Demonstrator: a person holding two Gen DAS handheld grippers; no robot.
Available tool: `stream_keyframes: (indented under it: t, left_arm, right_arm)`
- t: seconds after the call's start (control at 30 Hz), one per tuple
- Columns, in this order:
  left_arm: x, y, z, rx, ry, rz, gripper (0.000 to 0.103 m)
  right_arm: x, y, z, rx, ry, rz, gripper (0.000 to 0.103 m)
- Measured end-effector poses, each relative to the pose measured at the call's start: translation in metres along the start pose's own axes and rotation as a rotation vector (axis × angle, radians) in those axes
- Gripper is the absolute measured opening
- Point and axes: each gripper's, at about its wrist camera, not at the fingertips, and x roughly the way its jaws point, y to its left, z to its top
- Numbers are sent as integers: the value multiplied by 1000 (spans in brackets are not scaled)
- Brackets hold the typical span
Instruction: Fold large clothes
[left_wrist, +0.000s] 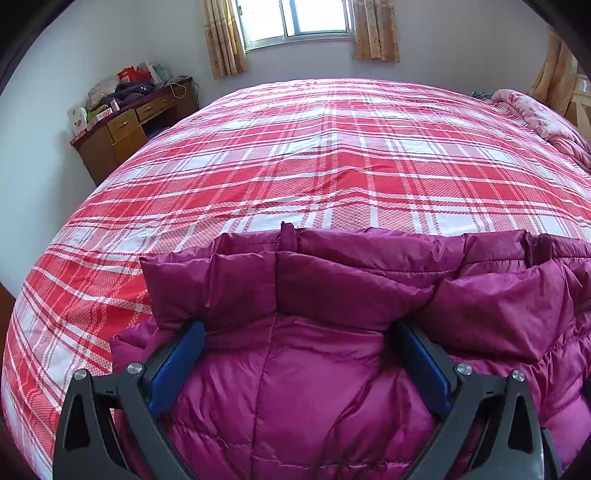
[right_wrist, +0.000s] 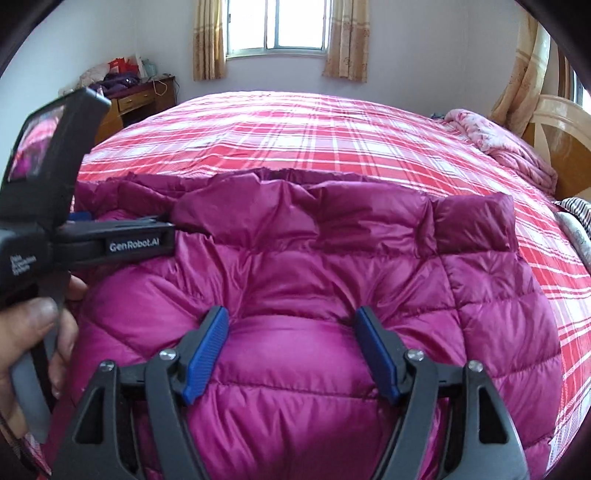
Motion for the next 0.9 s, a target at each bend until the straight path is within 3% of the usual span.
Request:
stream_keyframes:
  t: [0.13,0.27,0.4,0.53,0.73,0.87,0.9]
  left_arm:
    - [-5,3,1,-11,2,-18,102]
    - [-36,29,-8,-62,0,-59,102]
    - [-87,66,-36,-70,-71,-53,102]
    - [-111,102,-77,-118,-51,-30,102]
    - [-101,108,-125,-187,92,-179,102]
    - [-101,101,-130,-217,75,-247,101]
    - [-101,101,-130,-225,68,-271,96]
  right_arm:
    - [6,1,-1,-11,10,-4,76]
    - [6,-2,-2,-1,12,10,77]
    - [6,-2,-2,-1,14,9,77]
    - [7,-1,-1,-3,18,7,77]
    - [2,-1,4,-12,48,15,77]
    - [-39,3,-8,-15,15,15,80]
    - [-49,6,-17,-19,13,19,80]
